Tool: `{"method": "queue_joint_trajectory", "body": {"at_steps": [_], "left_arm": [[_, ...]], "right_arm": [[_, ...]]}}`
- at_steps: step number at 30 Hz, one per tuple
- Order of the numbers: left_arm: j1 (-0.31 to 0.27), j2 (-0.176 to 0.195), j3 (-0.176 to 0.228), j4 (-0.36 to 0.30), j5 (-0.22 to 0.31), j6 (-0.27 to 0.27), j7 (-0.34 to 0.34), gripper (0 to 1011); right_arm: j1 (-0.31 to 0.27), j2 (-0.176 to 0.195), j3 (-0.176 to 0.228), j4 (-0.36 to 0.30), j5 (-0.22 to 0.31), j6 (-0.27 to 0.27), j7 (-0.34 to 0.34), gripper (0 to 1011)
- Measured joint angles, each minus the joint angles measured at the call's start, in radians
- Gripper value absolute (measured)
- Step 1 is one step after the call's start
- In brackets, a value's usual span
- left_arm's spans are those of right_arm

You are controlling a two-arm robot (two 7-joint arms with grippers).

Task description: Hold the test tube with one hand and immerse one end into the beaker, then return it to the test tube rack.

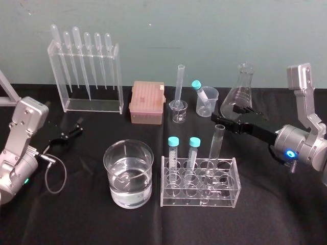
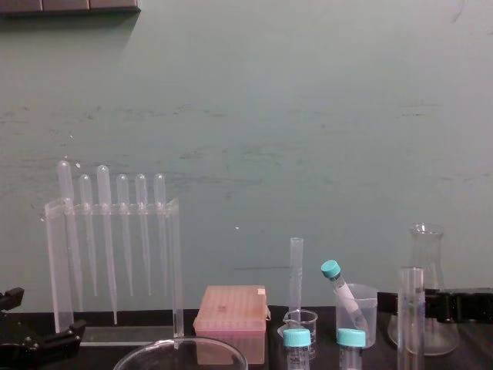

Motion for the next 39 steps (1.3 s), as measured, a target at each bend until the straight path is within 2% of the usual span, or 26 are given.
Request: {"method": "queue_joint_trajectory", "body": {"at_steps": [39], "left_arm": [[0.000, 0.000, 0.000, 0.000, 0.000, 0.000, 0.000, 1000]], "right_arm": [[-0.009, 0.004, 0.009, -0.012, -0.001, -0.005, -0.010, 1000]]}}
